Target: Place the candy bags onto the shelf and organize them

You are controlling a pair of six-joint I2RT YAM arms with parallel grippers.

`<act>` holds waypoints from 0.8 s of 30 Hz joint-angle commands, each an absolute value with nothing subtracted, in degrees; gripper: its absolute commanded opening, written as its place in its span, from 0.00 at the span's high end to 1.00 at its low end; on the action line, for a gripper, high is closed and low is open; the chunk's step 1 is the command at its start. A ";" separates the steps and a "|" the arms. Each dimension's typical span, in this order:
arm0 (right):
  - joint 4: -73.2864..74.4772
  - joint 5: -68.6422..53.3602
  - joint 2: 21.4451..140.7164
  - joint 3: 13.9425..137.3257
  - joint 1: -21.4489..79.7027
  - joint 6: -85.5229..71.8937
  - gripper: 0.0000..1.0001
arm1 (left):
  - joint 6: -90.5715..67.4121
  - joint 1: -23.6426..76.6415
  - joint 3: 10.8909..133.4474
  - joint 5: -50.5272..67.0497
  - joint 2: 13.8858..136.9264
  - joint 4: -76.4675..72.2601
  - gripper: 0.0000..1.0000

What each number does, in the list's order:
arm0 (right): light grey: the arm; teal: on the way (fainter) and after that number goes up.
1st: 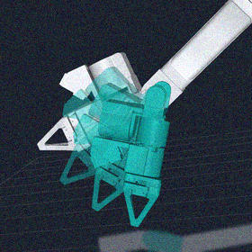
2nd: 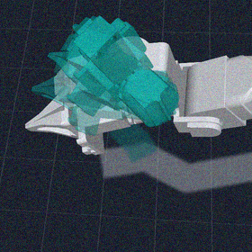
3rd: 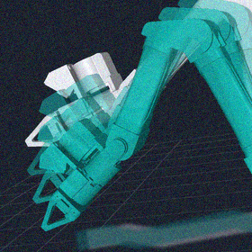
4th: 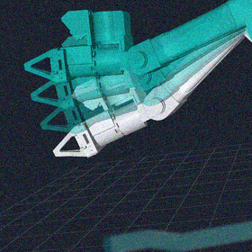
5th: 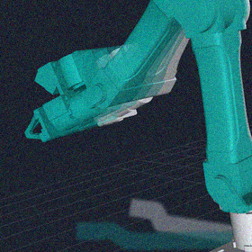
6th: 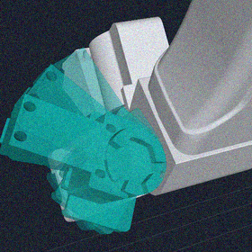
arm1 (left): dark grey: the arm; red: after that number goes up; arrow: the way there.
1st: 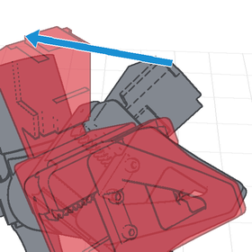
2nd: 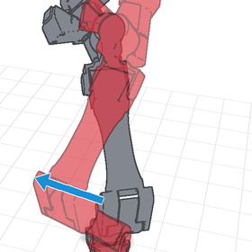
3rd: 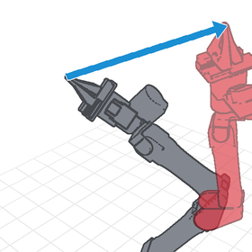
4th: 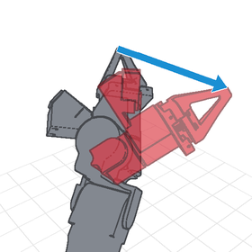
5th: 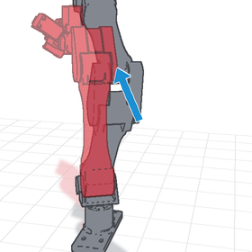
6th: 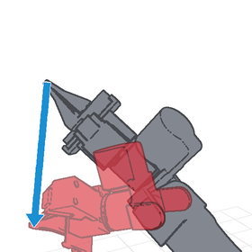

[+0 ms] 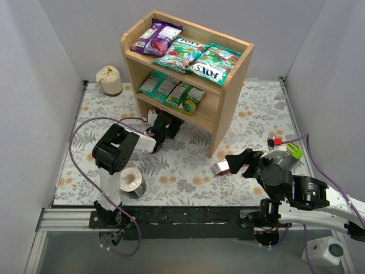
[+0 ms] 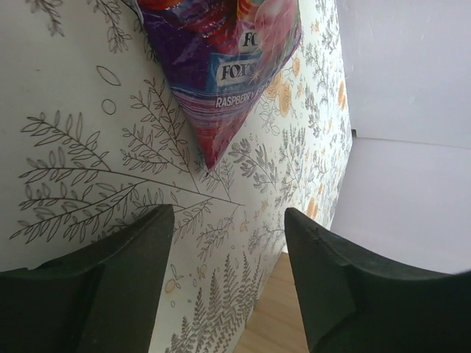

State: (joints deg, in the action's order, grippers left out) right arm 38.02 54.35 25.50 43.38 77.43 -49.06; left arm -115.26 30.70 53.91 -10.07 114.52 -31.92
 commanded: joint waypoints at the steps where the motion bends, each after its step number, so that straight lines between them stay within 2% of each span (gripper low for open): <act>1: 38.93 56.51 24.70 45.70 77.70 -49.57 0.08 | -139.46 32.25 53.70 -13.62 119.08 -30.84 0.39; 5: 39.72 56.16 24.70 46.23 77.70 -49.75 0.09 | -142.98 32.70 54.58 -15.73 120.67 -32.52 0.43; 16: 42.36 57.48 23.73 47.37 77.70 -49.75 0.10 | -156.09 33.92 55.90 -27.67 120.94 -24.26 0.49; 24: 44.64 57.74 22.76 48.16 77.70 -50.10 0.10 | -157.94 34.10 58.26 -27.42 125.06 -28.04 0.50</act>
